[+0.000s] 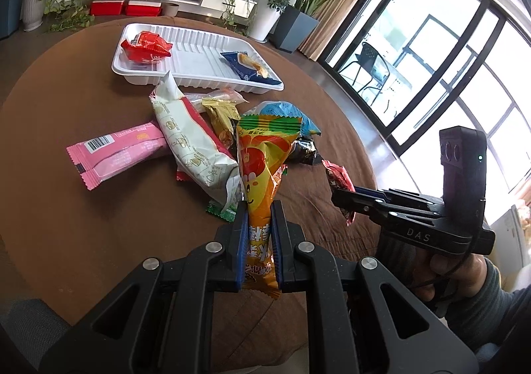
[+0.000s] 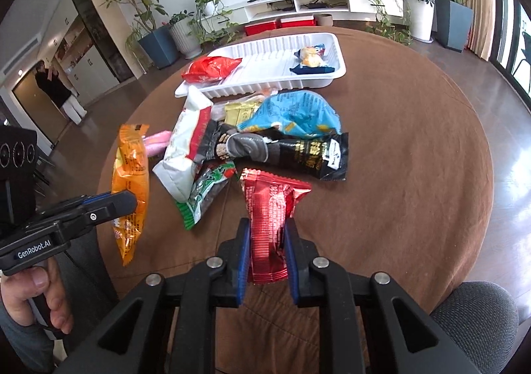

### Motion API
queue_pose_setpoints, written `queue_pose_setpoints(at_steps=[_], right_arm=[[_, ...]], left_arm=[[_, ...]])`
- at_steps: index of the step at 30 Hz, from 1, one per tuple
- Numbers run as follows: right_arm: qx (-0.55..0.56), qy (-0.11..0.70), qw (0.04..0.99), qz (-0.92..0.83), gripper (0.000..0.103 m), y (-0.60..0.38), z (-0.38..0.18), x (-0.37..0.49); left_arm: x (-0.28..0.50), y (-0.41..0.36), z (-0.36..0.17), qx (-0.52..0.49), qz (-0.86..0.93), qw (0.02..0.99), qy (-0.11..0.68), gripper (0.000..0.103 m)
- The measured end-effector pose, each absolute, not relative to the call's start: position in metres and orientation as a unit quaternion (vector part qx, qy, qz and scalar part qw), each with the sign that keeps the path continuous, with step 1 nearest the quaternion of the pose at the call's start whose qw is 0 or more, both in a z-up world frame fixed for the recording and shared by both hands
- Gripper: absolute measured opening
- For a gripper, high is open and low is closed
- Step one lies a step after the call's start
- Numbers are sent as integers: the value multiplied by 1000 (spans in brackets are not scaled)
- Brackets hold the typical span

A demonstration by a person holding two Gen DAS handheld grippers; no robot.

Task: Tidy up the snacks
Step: 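Carry the candy stick and red bar over the white tray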

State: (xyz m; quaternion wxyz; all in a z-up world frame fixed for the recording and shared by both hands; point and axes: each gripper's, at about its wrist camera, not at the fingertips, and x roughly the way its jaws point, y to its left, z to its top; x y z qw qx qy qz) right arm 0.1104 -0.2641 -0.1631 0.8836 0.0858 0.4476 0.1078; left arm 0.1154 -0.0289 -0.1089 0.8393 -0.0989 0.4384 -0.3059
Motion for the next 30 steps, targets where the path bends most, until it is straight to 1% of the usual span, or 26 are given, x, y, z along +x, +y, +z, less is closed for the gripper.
queue_pose_setpoints(at_steps=[6,13,19,22,25,30], right_arm=[[110,433,891,81,21,-295,-151,122],[124,391,911,53,21,-333,-112,154],[107,352,928,61,21,-334,-69,198],[100,346,930,79,21,-324,-56,228],[87,345,930,99,21,-310,-47,255],[63,358,924,123,21,-283,-49,300]], left_arm=[[133,-4,-91,-118,-294,850,421,11],[176,13,-49,-98,-285,868,394,11],[228,7,-13,-71,-284,878,379,11],[255,0,2,-62,-288,877,380,11],[283,-14,7,-42,-289,872,392,11],[321,-40,-6,-13,-284,862,420,11]])
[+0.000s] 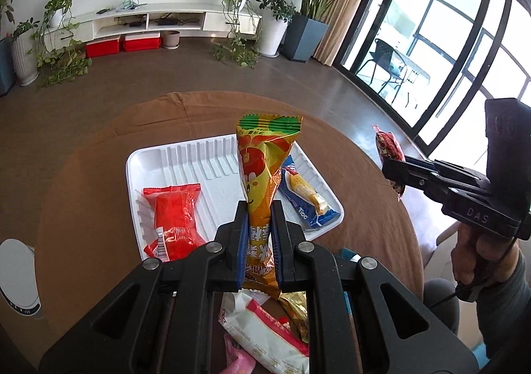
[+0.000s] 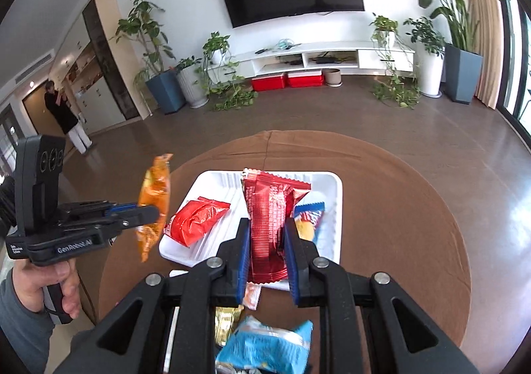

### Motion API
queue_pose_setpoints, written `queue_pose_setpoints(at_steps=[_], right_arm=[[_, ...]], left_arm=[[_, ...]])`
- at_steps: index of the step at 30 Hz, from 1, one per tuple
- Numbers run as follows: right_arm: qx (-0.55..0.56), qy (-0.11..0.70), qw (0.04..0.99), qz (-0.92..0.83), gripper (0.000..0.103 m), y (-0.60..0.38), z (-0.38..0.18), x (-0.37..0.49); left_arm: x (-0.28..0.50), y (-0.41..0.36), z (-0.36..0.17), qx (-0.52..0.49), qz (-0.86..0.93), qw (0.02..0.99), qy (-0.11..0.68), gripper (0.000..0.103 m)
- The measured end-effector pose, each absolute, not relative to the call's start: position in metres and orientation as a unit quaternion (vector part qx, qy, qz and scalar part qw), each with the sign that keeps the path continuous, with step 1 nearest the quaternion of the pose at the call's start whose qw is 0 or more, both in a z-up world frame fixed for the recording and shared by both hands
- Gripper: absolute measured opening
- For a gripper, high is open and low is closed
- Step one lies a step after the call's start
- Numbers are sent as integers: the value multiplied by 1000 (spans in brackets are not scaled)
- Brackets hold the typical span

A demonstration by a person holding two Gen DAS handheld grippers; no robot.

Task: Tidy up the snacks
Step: 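Carry the candy stick and red bar over the white tray, then open both tools to release the snacks into the tray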

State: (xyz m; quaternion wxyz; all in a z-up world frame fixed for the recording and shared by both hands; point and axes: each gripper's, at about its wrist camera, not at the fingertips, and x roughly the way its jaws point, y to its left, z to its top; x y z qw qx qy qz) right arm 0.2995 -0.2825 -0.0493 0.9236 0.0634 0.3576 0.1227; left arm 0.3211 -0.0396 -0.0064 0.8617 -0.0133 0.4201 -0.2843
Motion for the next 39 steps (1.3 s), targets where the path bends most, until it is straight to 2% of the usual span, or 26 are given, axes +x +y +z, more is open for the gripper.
queue_pose_setpoints(at_steps=[8,18,33,39], right_arm=[[50,411,900,134,21,-259,-87,354],[31,460,878,126,21,-246,-140,381],[6,490,863,121,22,-233,-165,391],[-1,497,859,123,23,-230,-170,395]], left_arm=[[378,-70,-55,-5,-262,844,468,11],[410,-89,-111,2,-244,829,503,11],[427,-100,-138,20,-230,825,516,12],[422,-101,-137,26,-229,827,513,17]])
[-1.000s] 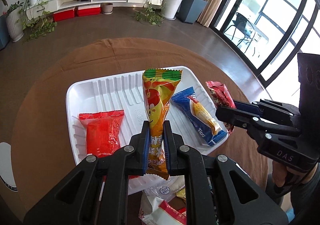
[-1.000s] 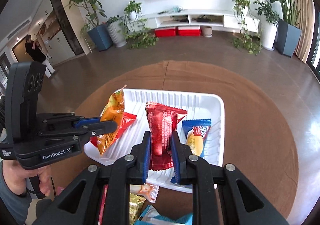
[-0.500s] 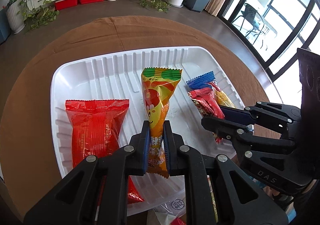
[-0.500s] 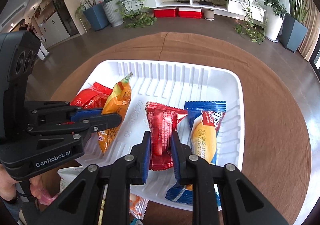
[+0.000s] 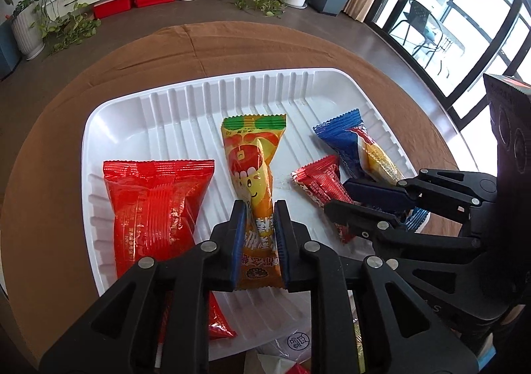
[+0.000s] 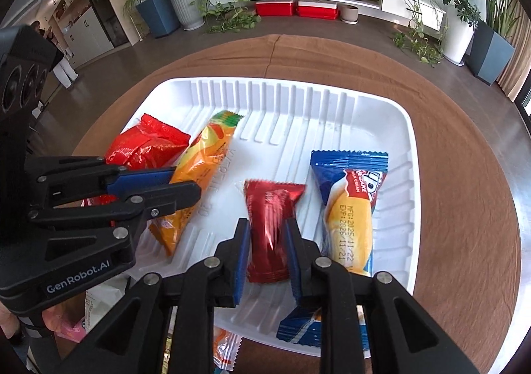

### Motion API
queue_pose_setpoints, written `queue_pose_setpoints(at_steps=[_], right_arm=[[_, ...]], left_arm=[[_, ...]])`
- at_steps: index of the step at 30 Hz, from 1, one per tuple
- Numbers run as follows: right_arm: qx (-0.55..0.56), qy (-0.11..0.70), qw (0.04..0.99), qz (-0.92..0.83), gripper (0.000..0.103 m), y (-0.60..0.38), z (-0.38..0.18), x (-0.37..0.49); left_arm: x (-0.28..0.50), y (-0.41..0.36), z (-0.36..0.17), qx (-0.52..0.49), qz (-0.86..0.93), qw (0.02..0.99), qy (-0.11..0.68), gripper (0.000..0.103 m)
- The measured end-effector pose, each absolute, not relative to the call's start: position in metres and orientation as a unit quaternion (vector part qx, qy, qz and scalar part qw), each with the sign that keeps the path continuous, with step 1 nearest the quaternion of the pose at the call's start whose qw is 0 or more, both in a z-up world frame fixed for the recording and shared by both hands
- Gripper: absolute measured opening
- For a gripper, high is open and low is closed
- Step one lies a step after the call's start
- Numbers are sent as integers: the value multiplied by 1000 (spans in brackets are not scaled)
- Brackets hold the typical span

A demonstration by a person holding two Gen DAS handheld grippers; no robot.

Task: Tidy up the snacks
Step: 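Open both tools to release the snacks into the tray, then move the right tool back toward the remaining snack pile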

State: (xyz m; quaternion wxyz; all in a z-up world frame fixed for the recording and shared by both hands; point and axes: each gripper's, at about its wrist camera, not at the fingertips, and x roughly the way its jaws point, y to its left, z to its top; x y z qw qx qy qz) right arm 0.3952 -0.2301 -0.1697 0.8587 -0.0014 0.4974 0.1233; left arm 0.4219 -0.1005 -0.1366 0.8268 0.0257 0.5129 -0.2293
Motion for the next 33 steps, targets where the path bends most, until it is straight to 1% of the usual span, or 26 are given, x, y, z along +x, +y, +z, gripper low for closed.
queue_pose_setpoints(at_steps=[9,10,11,12,13,14,15,16,17,19,21,23,24,28,33], right_arm=[[0,495,860,120,24,-234,-165,390],[0,493,862,120,25,-235,-163,389],[1,489,864,119,29,-235,-159,387],[2,484,867,118,36,-237,-155,385],[6,478,870,118,40,-239,-149,382],[12,471,874,118,46,-241,-141,378],[18,465,877,119,51,-243,-136,374],[26,457,881,122,53,-246,-128,369],[35,447,885,125,57,-249,-120,363],[56,422,894,139,62,-257,-104,346],[80,391,904,151,72,-267,-90,321],[103,364,912,161,79,-277,-81,293],[111,354,914,164,81,-281,-79,280],[131,341,919,150,84,-292,-90,226],[155,355,911,142,84,-294,-122,169]], left_arm=[[412,-93,-125,23,-224,835,502,17],[410,-91,-122,22,-224,838,498,18],[408,-90,-119,21,-224,840,494,19],[405,-88,-115,19,-224,842,491,27],[401,-86,-110,16,-225,844,486,42],[397,-85,-104,15,-227,847,481,51],[393,-83,-97,14,-230,850,473,62],[387,-81,-89,14,-234,854,465,67],[381,-79,-81,13,-238,856,458,69],[366,-73,-63,12,-243,863,442,84],[348,-63,-46,9,-248,871,424,87],[329,-53,-34,5,-252,876,411,91],[317,-46,-28,1,-252,879,404,94],[276,-32,-24,13,-259,882,394,95],[242,-17,-50,55,-240,872,423,95]])
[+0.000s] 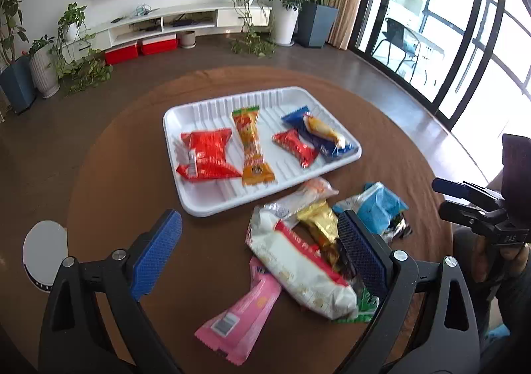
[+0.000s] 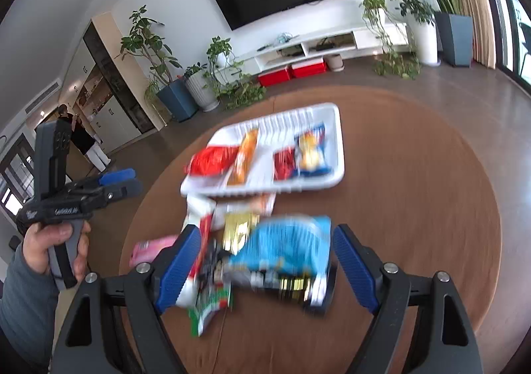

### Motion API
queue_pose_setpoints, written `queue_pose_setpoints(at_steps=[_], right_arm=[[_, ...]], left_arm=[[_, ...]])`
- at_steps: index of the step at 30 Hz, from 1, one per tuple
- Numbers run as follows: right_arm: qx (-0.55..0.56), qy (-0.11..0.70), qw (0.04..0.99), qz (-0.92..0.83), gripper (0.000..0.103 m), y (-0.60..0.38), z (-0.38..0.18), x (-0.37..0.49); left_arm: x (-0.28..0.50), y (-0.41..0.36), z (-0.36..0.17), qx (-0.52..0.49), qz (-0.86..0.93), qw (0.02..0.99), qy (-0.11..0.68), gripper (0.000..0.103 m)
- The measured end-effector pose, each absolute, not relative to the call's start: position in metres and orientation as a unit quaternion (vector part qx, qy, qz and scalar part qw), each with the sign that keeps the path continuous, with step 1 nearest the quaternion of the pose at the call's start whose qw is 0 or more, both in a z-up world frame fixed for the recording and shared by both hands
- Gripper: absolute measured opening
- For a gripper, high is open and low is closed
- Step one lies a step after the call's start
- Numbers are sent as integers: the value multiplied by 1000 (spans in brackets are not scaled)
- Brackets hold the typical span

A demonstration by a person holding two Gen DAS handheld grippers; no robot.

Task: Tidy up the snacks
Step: 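Move the right tool back toward the remaining snack pile, then grasp the pink bar packet with the left tool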

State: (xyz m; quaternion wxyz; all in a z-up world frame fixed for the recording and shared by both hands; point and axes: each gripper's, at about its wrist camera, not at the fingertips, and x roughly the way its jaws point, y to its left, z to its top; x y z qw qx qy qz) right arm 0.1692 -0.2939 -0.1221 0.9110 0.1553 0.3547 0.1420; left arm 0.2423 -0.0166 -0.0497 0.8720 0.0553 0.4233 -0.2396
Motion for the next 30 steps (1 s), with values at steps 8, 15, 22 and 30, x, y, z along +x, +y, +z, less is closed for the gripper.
queue_pose_setpoints(at_steps=[8,15,22,30], right_arm=[[192,380,894,137,81,-293,-162,112],[173,384,895,146,80,-284,-158,108],[165,399,890,148,78,-276,-166,107],[160,408,886,150,78,-272,-170,106]], left_arm=[[211,-18,-98,146,-241,842,460,95],[212,-23,-111,176,-271,816,478,76],[220,-37,-133,208,-284,785,510,60],[228,-46,-149,213,-290,770,527,39]])
